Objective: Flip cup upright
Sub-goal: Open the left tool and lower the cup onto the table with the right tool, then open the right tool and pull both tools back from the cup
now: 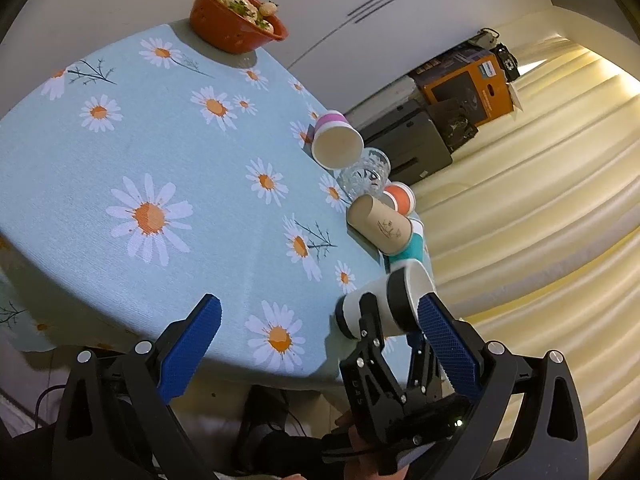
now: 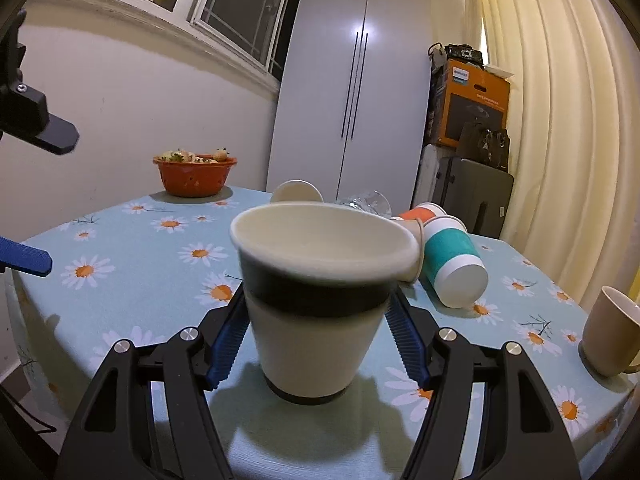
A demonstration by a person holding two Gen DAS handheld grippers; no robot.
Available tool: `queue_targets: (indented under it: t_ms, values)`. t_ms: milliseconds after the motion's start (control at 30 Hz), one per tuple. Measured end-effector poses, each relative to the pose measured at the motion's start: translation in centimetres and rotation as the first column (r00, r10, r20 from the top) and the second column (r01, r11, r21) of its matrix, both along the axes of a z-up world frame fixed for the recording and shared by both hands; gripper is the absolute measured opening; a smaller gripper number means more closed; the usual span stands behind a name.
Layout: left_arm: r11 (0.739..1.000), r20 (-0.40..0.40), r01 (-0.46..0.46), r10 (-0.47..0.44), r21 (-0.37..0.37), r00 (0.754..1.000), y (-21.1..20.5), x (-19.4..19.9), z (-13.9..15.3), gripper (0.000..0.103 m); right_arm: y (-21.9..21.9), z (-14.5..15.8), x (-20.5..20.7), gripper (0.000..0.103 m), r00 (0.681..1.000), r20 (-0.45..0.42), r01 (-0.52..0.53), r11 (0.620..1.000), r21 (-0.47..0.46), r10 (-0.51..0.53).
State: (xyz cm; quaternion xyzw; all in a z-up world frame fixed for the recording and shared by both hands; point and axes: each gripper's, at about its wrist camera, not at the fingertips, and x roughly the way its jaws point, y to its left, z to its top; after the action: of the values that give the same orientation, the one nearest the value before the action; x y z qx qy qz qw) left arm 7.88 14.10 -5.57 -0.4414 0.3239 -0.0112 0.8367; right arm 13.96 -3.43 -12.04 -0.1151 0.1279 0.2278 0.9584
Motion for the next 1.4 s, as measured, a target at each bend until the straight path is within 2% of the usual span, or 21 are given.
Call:
queue_targets:
  t_ms: [67, 133, 300, 533, 700, 833, 900, 1033, 1133, 1267, 1400]
  values:
    - [1.000, 0.001, 0.002, -0.002, 0.008, 1.000, -0.1, 0.0, 0.0, 0.096, -0.2, 0.1, 0.1, 0.067, 1.000, -0.011, 0.005, 1.000, 0.011, -0.004]
    - [1.000, 0.000, -0.001, 0.001, 0.009, 1.000, 0.0, 0.0, 0.0, 0.096, -0.4, 0.2, 0.2, 0.078, 1.000, -0.019, 0.005, 1.000, 0.022, -0.005]
    - [1.000, 0.001, -0.007, 0.007, 0.008, 1.000, 0.2, 0.1, -0.1, 0.096, -0.8, 0.8, 0.1, 0.091, 0.999, -0.050, 0.001, 0.999, 0.052, 0.001]
    - [0.999, 0.011, -0.013, 0.012, 0.044, 1.000, 0.2, -0.3, 0.3, 0.096, -1.7, 2.5, -1.3, 0.098, 0.998, -0.059, -0.009, 0.997, 0.075, 0.013]
    - [0.997, 0.037, 0.005, -0.007, 0.072, 0.999, -0.4, -1.0, 1.0, 0.096, -3.2, 4.8, -3.1, 0.098, 0.997, -0.065, -0.033, 0.998, 0.057, 0.036]
    - [0.989, 0.060, 0.015, -0.024, 0.148, 0.998, -1.4, -1.6, 2.1, 0.096, -5.2, 6.9, -4.4, 0.098, 0.996, -0.086, -0.028, 0.997, 0.077, 0.035]
    - [0.979, 0.072, 0.016, -0.032, 0.202, 0.997, -2.0, -2.0, 2.8, 0.096, -6.0, 7.5, -4.7, 0.098, 0.994, -0.106, -0.019, 0.996, 0.083, 0.028]
    - [0.959, 0.104, 0.023, -0.055, 0.283, 0.993, -3.3, -3.3, 4.0, 0.096, -8.1, 9.0, -5.8, 0.098, 0.996, -0.089, -0.011, 0.997, 0.077, 0.018]
    - [0.930, 0.117, 0.040, -0.088, 0.365, 0.989, -4.7, -4.3, 4.9, 0.096, -9.3, 10.1, -6.4, 0.098, 0.995, -0.099, -0.008, 0.999, 0.052, 0.013]
    - [0.875, 0.128, 0.049, -0.126, 0.481, 0.984, -7.0, -5.9, 6.0, 0.096, -10.8, 11.5, -7.3, 0.098, 0.991, -0.131, -0.027, 0.999, 0.019, 0.029]
    - [0.833, 0.132, 0.084, -0.185, 0.548, 0.974, -8.7, -6.5, 6.6, 0.096, -12.2, 12.1, -8.2, 0.098, 0.985, -0.162, -0.060, 0.998, 0.010, 0.060]
